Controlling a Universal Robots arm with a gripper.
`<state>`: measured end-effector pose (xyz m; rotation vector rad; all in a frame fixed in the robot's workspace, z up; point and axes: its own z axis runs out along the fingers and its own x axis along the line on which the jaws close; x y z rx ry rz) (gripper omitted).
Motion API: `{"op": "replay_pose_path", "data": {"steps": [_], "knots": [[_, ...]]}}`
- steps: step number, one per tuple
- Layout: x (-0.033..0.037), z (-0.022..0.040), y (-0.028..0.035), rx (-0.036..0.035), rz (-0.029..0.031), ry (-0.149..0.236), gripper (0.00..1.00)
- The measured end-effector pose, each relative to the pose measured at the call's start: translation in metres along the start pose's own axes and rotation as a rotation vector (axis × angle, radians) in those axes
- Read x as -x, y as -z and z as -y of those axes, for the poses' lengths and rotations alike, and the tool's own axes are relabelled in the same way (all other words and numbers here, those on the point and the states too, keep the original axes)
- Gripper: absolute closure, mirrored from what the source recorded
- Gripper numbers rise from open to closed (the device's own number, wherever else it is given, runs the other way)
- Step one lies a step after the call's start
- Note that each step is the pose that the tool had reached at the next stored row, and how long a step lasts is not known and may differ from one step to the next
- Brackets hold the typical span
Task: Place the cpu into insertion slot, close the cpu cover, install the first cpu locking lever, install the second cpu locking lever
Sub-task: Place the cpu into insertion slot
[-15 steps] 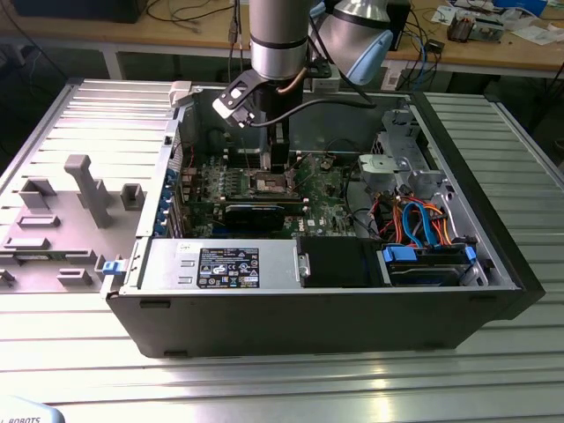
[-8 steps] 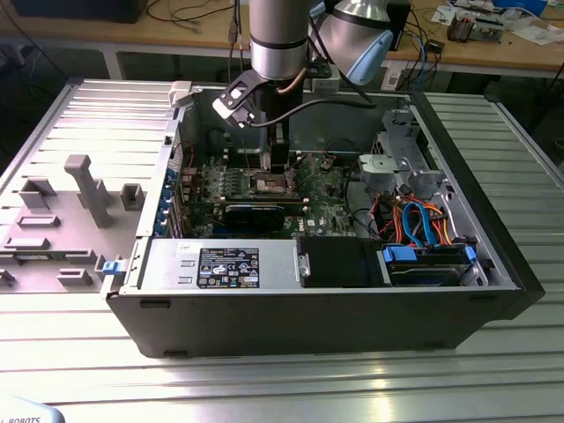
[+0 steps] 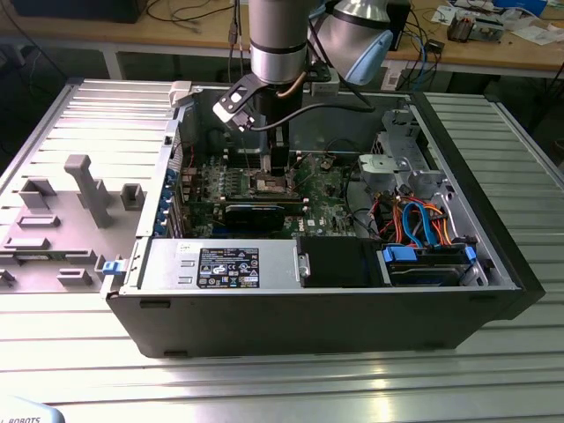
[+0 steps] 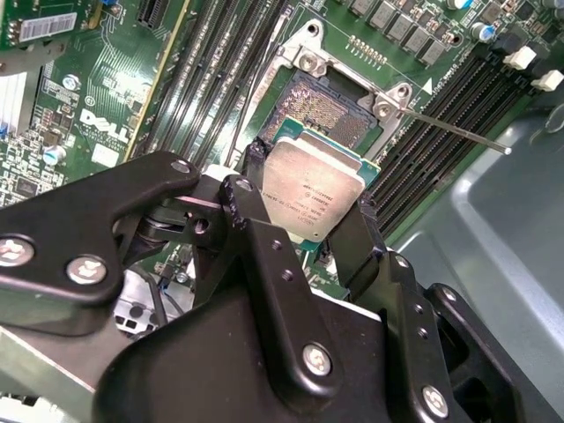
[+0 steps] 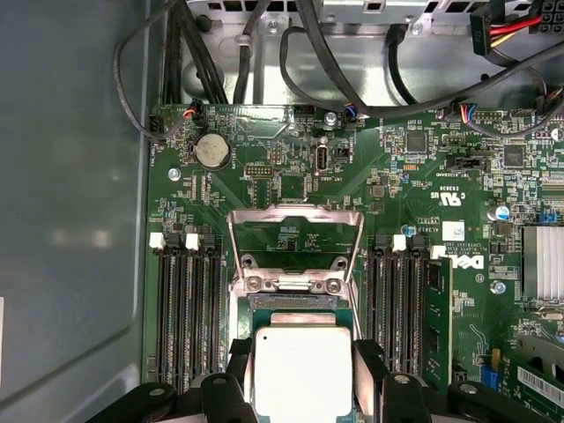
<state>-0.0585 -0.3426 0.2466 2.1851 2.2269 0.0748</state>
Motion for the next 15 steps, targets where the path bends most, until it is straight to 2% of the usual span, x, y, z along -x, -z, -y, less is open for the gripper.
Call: {"op": "replay_pose_path", "data": {"steps": [14,15], "knots": [[0.0000,0.0001,-0.0014,0.0002,-0.0009,0.000,0.46],[-0.0004,0.0011,-0.0199,0.0011,0.0002,0.000,0.46]]}}
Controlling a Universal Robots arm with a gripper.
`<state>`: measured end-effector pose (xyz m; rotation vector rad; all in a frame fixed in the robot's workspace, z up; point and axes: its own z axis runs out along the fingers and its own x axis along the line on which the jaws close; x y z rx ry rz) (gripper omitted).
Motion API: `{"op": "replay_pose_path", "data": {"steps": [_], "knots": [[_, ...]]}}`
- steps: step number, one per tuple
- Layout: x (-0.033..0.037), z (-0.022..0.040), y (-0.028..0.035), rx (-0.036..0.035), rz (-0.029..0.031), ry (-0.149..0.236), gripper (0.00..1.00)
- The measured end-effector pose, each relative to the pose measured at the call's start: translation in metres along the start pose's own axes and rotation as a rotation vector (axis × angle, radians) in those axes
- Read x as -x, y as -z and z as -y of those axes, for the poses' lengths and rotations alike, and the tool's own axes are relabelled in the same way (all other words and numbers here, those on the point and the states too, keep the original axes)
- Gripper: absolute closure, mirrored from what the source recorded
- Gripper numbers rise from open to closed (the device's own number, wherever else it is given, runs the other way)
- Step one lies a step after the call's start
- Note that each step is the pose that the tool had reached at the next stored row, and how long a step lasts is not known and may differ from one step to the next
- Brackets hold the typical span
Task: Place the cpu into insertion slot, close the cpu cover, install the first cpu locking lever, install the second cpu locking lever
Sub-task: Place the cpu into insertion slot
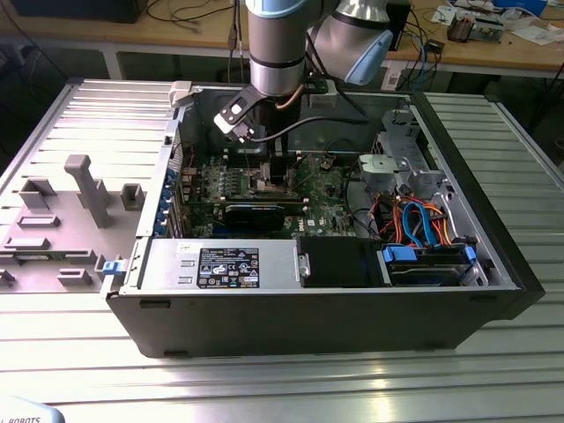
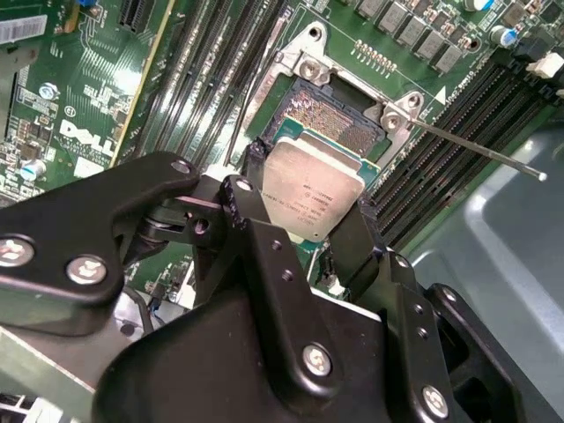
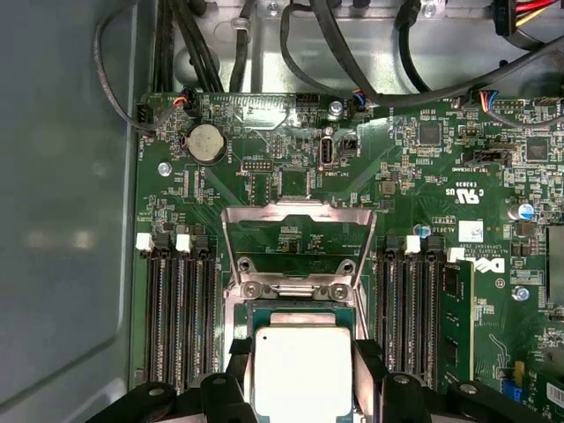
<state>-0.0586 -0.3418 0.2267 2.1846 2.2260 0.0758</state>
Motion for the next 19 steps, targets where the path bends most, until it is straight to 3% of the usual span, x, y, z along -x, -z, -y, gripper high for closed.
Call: {"op": "replay_pose_path", "data": {"steps": [15,19], "knots": [[0.0000,0.0000,-0.0010,0.0002,-0.0001,0.000,0.46],[0.0000,0.0002,-0.0043,0.0002,-0.0001,0.000,0.46]]}}
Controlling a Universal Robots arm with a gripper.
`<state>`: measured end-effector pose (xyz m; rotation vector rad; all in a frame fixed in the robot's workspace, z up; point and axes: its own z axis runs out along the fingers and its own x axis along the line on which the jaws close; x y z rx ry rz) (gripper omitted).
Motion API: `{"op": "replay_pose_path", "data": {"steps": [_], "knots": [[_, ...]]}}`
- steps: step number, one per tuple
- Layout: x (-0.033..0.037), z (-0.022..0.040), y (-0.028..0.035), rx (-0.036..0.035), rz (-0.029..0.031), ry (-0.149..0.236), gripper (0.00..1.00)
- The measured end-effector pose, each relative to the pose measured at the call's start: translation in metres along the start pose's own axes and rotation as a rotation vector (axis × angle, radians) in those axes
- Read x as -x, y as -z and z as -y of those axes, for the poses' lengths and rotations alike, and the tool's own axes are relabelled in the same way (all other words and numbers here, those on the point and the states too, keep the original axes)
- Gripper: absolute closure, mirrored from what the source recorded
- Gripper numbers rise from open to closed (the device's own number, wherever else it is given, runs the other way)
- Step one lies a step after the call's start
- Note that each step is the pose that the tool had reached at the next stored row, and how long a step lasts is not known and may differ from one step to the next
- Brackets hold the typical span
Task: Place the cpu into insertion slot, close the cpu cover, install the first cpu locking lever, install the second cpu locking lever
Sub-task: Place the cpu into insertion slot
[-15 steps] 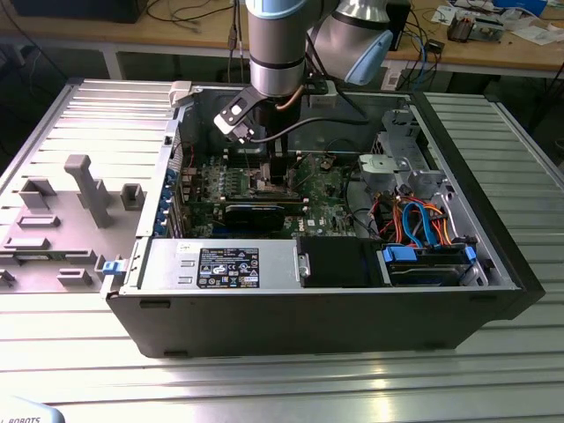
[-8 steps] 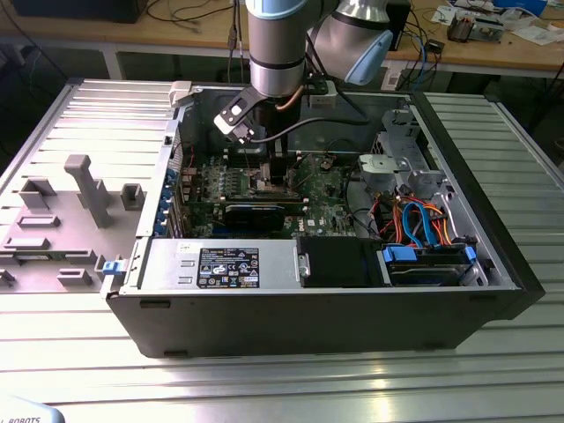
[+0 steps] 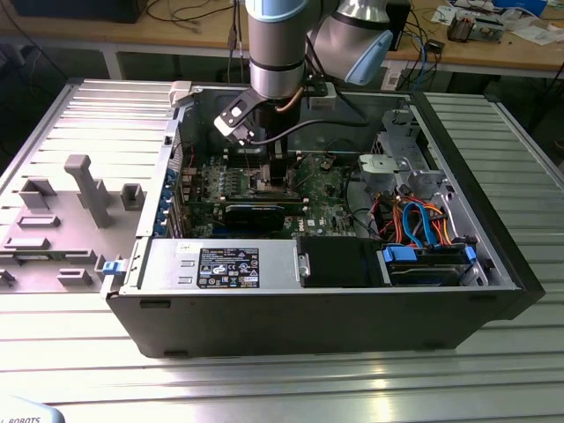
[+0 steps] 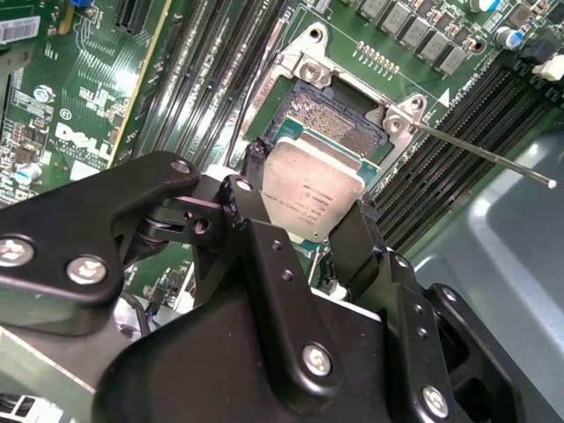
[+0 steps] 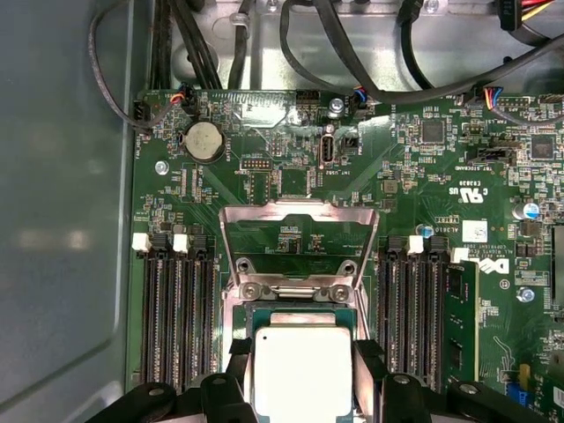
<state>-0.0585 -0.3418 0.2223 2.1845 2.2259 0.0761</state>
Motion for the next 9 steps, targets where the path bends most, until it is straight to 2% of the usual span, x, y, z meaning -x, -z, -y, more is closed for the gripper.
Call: {"op": "replay_pose_path", "data": {"steps": [2,6,9], "knots": [[0.0000,0.0005,-0.0018,0.0000,0.0001,0.000,0.46],[0.0000,0.0070,-0.0061,0.0002,-0.0001,0.000,0.46],[0.0000,0.0074,-0.0093,0.0002,0.0006,-0.011,0.46]]}}
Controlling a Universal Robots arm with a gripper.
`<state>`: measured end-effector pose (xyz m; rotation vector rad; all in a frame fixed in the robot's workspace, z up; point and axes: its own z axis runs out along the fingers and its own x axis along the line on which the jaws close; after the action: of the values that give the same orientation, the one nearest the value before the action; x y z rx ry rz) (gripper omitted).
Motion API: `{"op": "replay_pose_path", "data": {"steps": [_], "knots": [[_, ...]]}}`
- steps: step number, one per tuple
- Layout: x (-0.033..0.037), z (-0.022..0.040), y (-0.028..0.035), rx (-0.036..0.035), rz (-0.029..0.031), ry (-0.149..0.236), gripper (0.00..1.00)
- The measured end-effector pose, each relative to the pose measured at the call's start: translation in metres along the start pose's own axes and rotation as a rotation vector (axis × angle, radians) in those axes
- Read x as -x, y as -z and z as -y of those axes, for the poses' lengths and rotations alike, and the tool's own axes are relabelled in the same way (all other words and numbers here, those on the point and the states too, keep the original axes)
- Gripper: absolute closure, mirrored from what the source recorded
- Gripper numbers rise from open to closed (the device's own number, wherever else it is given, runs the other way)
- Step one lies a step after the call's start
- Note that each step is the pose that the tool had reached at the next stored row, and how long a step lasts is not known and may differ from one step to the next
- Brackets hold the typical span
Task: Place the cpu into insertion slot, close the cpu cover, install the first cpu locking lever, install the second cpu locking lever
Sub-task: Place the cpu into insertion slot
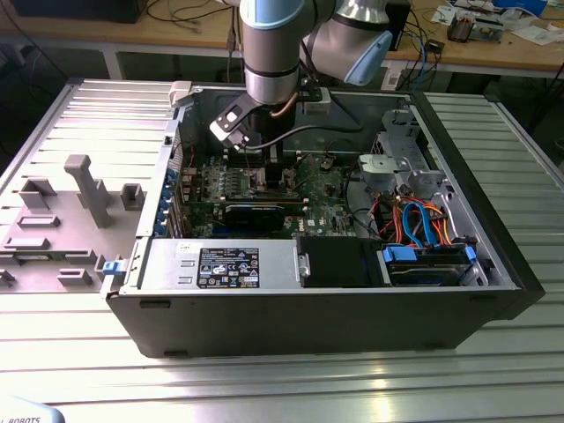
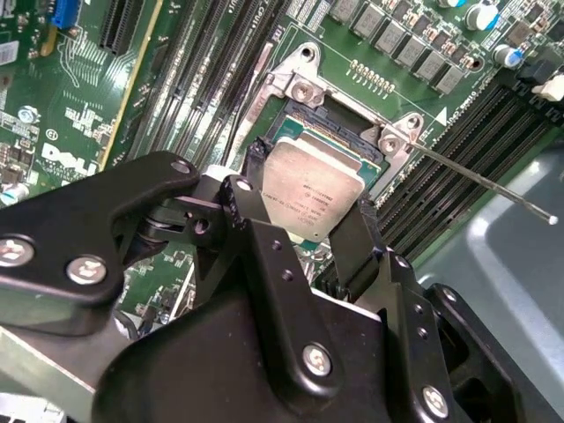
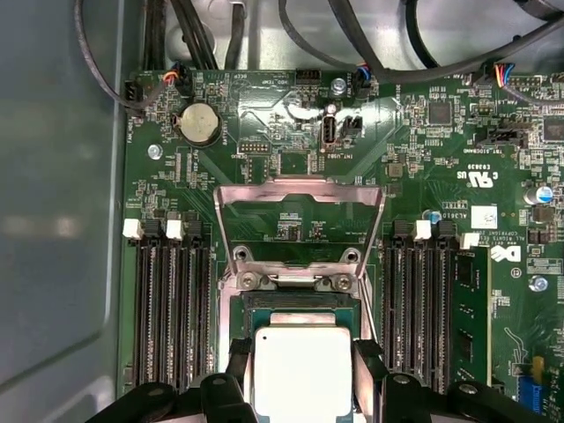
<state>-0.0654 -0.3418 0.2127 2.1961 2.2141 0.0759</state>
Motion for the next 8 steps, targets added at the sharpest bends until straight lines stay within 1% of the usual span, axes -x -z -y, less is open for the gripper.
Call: {"op": "replay_pose_path", "data": {"steps": [3,5,8], "knots": [[0.0001,0.0004,-0.0065,0.0002,0.0000,-0.002,0.46],[0.0002,0.0005,-0.0086,0.0001,0.0001,-0.002,0.46],[0.0002,0.0000,-0.0099,0.0001,0.0002,-0.002,0.46]]}}
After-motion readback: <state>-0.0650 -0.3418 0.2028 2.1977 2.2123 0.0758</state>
